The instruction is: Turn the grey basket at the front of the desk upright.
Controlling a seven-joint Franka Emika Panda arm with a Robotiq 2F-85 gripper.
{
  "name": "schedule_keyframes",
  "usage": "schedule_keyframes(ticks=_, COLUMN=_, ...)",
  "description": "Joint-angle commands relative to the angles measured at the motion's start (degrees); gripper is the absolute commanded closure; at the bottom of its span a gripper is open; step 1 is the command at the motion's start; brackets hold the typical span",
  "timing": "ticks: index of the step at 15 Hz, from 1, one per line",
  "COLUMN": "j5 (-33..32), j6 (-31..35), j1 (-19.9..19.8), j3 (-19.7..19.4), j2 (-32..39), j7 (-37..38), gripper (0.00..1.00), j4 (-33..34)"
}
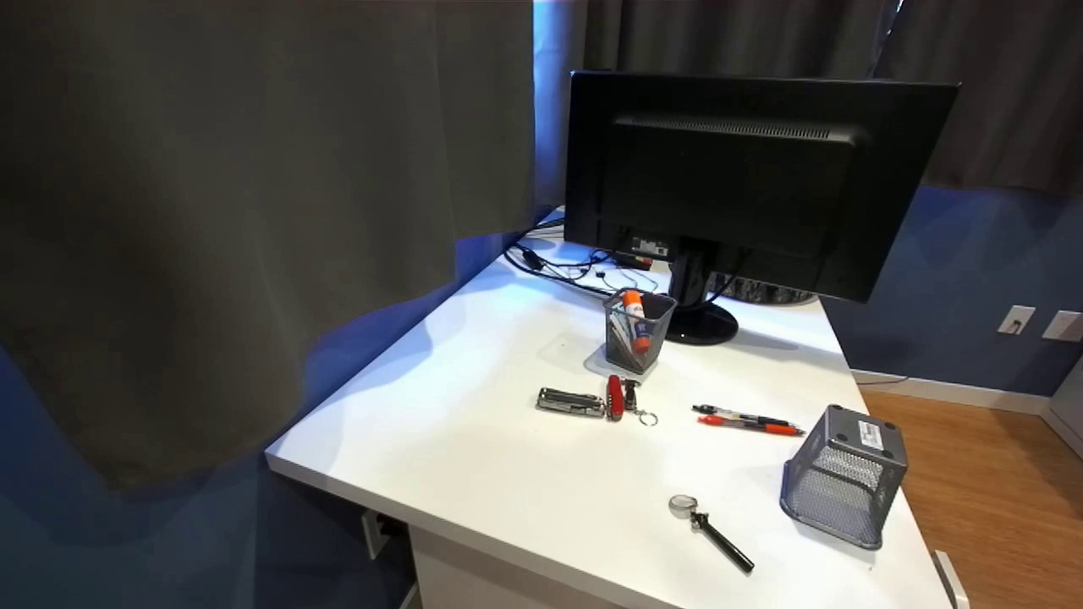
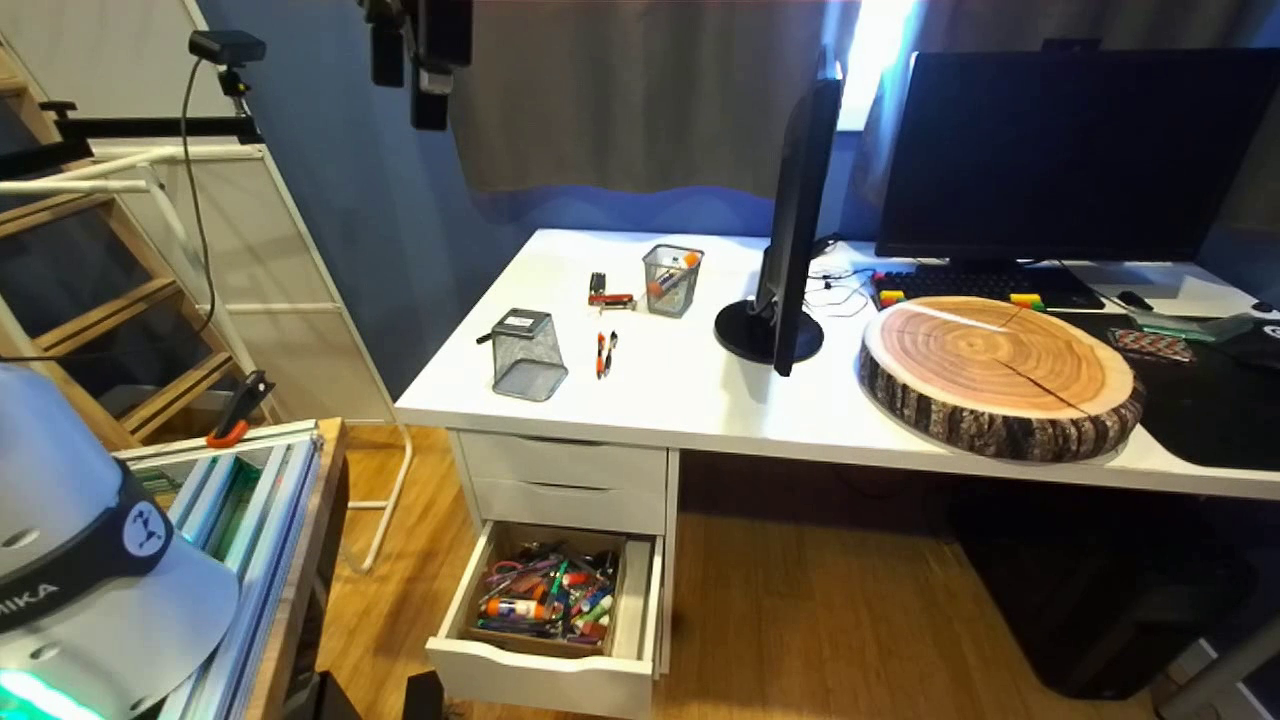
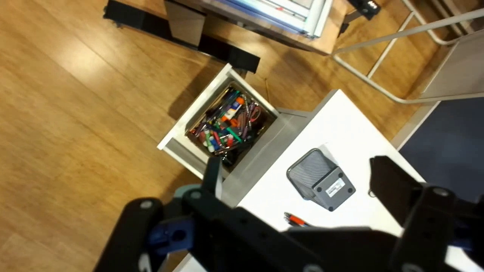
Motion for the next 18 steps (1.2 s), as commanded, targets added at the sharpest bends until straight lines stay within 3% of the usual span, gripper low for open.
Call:
schedule_keyframes(ticks=1, j5=6.86, j6=4.37, j1=0.89, j3=4.85, j2=8.18, j7=6.8, gripper=0.0, j4=0.65)
schedule_keyframes(ticks=4, j5=9.67, j6=9.81, j1=0.99, j3=9.17, j2=13.78, j7=14.25, gripper=0.0, j4=0.97)
schedule_keyframes(ticks=7, j5=7.57, j6=15.55, j1=0.7, j3=13.51, j2=19.7, j7=25.28, gripper=0.0, j4=1.83)
schedule_keyframes(ticks=8, j5=7.75, j6=13.16, j1=1.3, j3=11.06, j2=15.68, j7=19.77, gripper=0.0, j4=0.22)
schedule_keyframes(ticks=15, j5=7.74, j6=13.7, j1=1.36, j3=11.06, j2=16.55, j7=20.28, gripper=0.0, j4=0.33)
schedule_keyframes(ticks=18, j5=8.89, j6=16.92, j1=1.9, j3=12.1, j2=22.12, j7=20.34, gripper=0.0, j4=0.96)
